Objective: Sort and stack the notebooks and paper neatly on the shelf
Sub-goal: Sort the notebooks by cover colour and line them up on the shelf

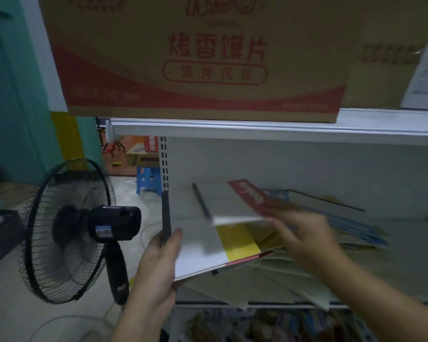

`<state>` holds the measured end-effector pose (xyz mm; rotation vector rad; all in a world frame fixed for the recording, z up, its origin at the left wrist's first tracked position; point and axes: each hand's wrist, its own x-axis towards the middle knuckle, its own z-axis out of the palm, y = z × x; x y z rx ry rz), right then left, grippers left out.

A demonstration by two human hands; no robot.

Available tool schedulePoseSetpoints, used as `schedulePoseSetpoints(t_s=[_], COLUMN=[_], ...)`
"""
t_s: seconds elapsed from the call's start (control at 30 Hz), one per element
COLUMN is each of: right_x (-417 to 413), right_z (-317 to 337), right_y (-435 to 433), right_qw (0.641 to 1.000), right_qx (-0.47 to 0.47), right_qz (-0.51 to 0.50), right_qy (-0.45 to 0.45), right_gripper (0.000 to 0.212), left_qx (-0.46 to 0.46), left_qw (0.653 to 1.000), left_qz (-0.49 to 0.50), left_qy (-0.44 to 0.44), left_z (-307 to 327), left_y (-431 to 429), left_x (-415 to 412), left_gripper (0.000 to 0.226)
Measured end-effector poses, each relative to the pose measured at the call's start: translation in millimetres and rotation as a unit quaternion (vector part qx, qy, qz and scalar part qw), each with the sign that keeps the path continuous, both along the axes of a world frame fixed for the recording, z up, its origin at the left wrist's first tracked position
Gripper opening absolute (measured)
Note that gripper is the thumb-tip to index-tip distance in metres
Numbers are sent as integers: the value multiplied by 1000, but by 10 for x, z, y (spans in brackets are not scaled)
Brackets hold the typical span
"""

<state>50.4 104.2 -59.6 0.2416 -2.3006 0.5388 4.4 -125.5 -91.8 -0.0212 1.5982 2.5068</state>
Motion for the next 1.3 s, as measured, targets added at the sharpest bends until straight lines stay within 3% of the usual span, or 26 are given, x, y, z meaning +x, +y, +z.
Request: schedulePoseSetpoints(t_s=[0.1,0.2,0.27,0.3,0.37,0.4,0.47,0.6,0.9,1.13,1.23,1.3], right_x=[235,502,588,628,719,791,1032,1719,3220,4150,4408,4486], right_z=[-130,-77,-63,-18,36,19,-66,-248,-616,-881,-1015,-1093], right_y=[-27,124,355,472,719,838,1054,1546,2920,3714,4007,4191], right_qw=[993,986,980,964,899,865,843,813,748,741,736,741], right_qx=[41,-40,-135,-193,-353,-411,-444,-519,-627,-631,-634,-621], right_qz=[30,32,-38,-88,-114,-104,-84,-69,-177,-201,-209,-219], right_qy=[-104,-162,-144,-159,-234,-268,-292,-255,-131,-106,-110,-127], right_gripper=[47,46,42,50,68,63,38,18,31,42,45,47], left_qx=[-7,-32,-40,-44,-54,-58,-59,-64,-85,-137,-146,-156], left_qw=[999,995,991,989,982,979,977,979,959,902,893,895], left_qz=[-36,-83,-116,-134,-168,-181,-195,-187,-269,-408,-419,-405], left_qy=[20,36,44,49,62,68,67,54,39,-27,-73,-103], left_z=[4,-28,-16,-5,7,12,16,-96,-295,-490,-638,-712], left_y=[257,504,663,760,982,1107,1408,2189,3833,4745,5158,5448], left_x=[42,161,288,367,565,670,921,1481,2806,3358,3453,3497], left_gripper=[25,35,36,36,35,34,34,34,35,36,23,27])
